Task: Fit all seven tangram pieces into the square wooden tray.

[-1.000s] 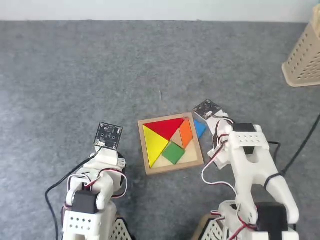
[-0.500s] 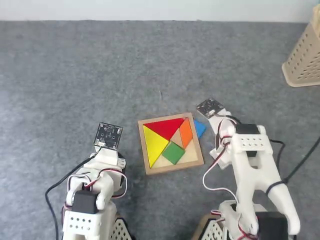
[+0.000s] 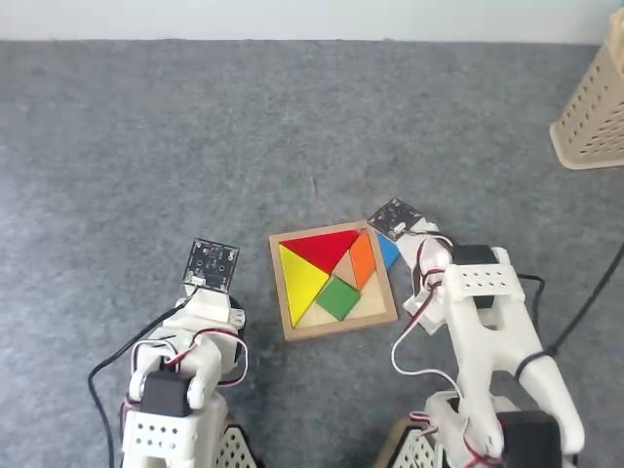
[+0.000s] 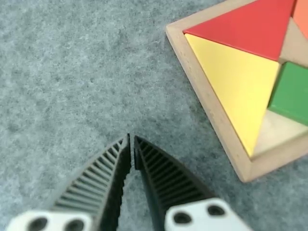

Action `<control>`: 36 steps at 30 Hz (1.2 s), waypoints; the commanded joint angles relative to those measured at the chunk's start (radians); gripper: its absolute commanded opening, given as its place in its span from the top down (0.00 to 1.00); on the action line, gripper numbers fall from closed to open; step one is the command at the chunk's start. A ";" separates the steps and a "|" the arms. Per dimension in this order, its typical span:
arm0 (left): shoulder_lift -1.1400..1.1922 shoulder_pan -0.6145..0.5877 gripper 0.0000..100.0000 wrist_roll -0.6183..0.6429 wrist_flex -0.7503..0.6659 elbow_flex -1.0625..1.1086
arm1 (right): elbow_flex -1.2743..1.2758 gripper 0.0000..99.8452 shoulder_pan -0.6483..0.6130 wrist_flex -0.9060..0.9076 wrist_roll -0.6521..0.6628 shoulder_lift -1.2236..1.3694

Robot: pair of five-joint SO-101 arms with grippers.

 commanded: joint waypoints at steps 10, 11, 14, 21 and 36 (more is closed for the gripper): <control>-0.021 0.000 0.99 0.006 0.006 -0.019 | -0.011 0.76 0.001 -0.088 0.044 0.134; -0.021 0.000 0.99 0.006 0.006 -0.019 | -0.011 0.79 0.001 -0.088 0.041 0.134; -0.021 0.000 0.99 0.006 0.006 -0.019 | -0.011 0.89 0.001 -0.087 0.038 0.134; -0.021 0.000 0.99 0.006 0.006 -0.019 | -0.021 0.93 0.001 -0.082 0.038 0.134; -0.021 0.000 0.99 0.006 0.006 -0.019 | -0.466 0.93 -0.076 0.229 0.226 0.134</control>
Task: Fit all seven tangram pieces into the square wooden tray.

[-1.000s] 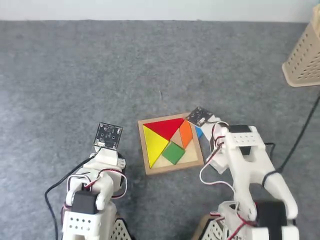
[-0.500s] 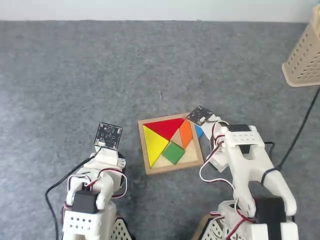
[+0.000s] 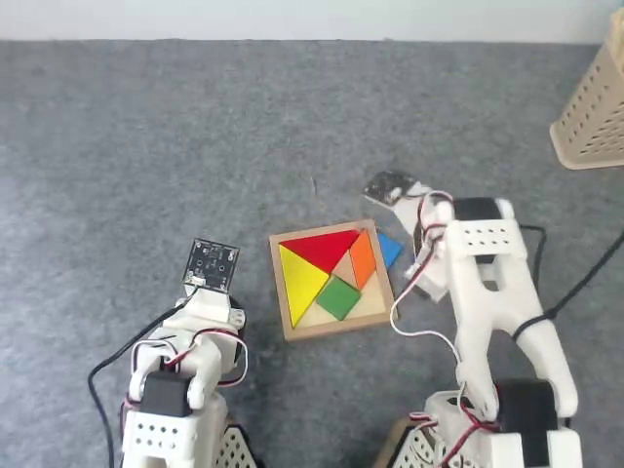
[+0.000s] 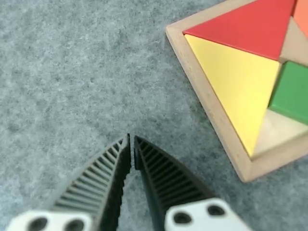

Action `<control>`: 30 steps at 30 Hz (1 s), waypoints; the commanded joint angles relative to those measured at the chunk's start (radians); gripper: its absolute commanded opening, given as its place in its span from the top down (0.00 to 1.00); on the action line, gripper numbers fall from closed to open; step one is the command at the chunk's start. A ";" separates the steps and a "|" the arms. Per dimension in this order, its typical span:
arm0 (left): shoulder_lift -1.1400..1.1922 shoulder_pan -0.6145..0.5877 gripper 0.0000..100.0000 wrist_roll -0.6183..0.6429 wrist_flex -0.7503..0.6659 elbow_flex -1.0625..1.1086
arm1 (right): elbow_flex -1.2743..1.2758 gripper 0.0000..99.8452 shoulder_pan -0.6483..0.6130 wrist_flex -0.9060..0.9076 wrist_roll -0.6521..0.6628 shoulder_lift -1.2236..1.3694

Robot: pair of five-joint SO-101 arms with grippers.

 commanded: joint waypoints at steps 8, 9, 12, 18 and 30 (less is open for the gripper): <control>-0.021 -0.002 0.99 0.006 0.006 -0.019 | -0.080 0.93 -0.222 0.010 0.331 0.007; -0.021 -0.002 0.99 0.006 0.006 -0.019 | -0.078 0.93 -0.242 0.010 0.373 0.007; -0.021 -0.002 0.99 0.006 0.006 -0.019 | -0.054 0.93 -0.294 0.010 0.476 0.007; -0.021 -0.002 0.99 0.006 0.006 -0.019 | -0.041 0.93 -0.346 0.008 0.628 0.007; -0.021 -0.002 0.99 0.006 0.006 -0.019 | 0.002 0.93 -0.415 0.010 0.916 0.059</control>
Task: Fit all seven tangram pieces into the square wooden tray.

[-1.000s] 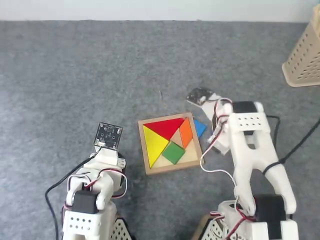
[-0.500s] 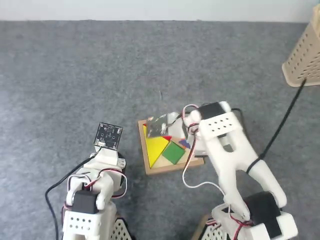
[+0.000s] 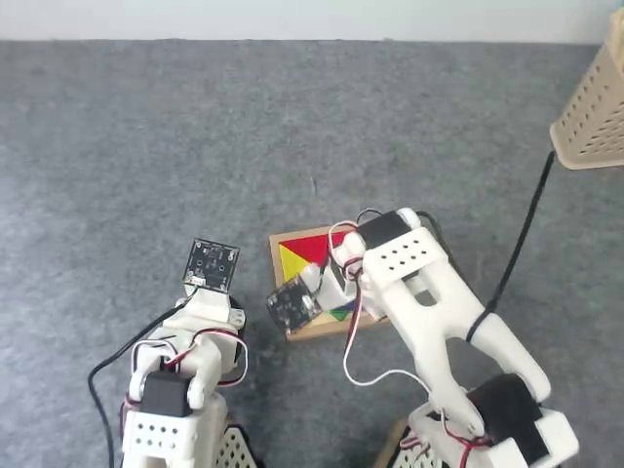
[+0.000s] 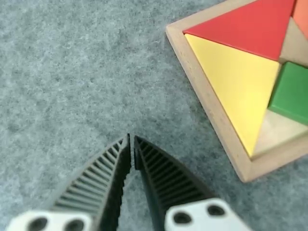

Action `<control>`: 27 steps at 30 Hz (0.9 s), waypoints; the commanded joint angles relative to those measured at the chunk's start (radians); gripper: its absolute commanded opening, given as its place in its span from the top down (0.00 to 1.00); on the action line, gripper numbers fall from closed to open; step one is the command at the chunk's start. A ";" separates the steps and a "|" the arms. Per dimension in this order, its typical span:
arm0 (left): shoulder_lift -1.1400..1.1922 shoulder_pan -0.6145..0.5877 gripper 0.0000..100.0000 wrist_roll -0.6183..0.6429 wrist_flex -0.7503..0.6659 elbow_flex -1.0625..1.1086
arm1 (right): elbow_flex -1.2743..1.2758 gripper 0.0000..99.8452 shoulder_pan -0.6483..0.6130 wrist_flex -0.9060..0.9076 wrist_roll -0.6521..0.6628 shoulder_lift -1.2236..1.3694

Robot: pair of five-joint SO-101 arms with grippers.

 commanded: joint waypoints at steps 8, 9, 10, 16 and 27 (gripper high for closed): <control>-0.021 -0.002 0.99 0.006 0.006 -0.019 | -0.006 0.93 -0.004 0.010 0.046 0.110; -0.021 -0.002 0.99 0.006 0.006 -0.019 | -0.006 0.92 -0.004 0.013 0.044 0.110; -0.021 -0.002 0.99 0.006 0.006 -0.019 | -0.006 0.91 -0.004 0.015 0.043 0.110; -0.021 0.000 0.99 0.006 0.006 -0.019 | -0.029 0.77 0.021 0.002 -0.074 0.114; -0.021 -0.002 0.99 0.006 0.006 -0.019 | -0.063 0.77 0.044 0.010 -0.117 0.108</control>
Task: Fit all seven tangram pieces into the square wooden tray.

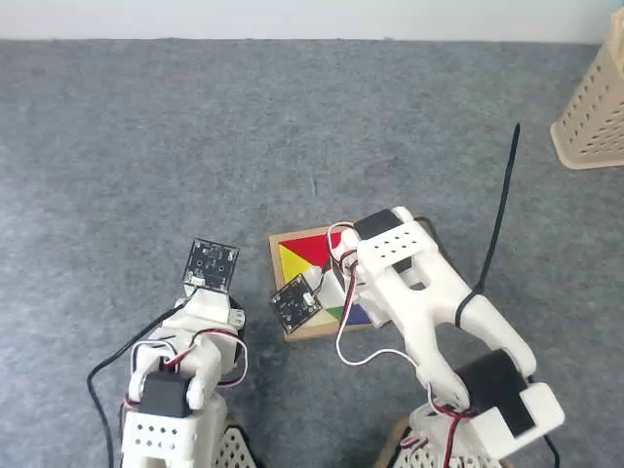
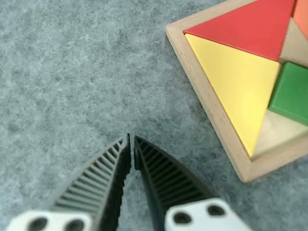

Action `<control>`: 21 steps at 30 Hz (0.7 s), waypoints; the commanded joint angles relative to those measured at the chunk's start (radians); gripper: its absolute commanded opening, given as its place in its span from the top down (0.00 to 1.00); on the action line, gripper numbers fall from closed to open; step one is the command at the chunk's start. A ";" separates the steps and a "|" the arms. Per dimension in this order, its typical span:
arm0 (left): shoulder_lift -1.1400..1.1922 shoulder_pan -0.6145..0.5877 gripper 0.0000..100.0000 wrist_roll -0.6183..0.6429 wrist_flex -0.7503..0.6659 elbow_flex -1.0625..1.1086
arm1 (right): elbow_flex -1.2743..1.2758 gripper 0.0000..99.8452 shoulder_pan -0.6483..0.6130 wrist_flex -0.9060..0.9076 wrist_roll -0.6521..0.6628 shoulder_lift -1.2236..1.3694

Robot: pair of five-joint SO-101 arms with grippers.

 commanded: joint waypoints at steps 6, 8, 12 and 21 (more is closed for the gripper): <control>-0.021 -0.002 0.99 0.006 0.006 -0.019 | -0.203 0.97 0.077 0.073 -0.361 -0.016; -0.021 -0.002 0.99 0.006 0.006 -0.019 | -0.249 0.98 0.102 0.102 -0.500 -0.016; -0.021 0.000 0.99 0.006 0.006 -0.019 | -0.301 0.99 0.139 0.140 -0.804 -0.018; -0.021 -0.002 0.99 0.006 0.006 -0.019 | -0.017 0.99 0.120 -0.136 -1.318 -0.286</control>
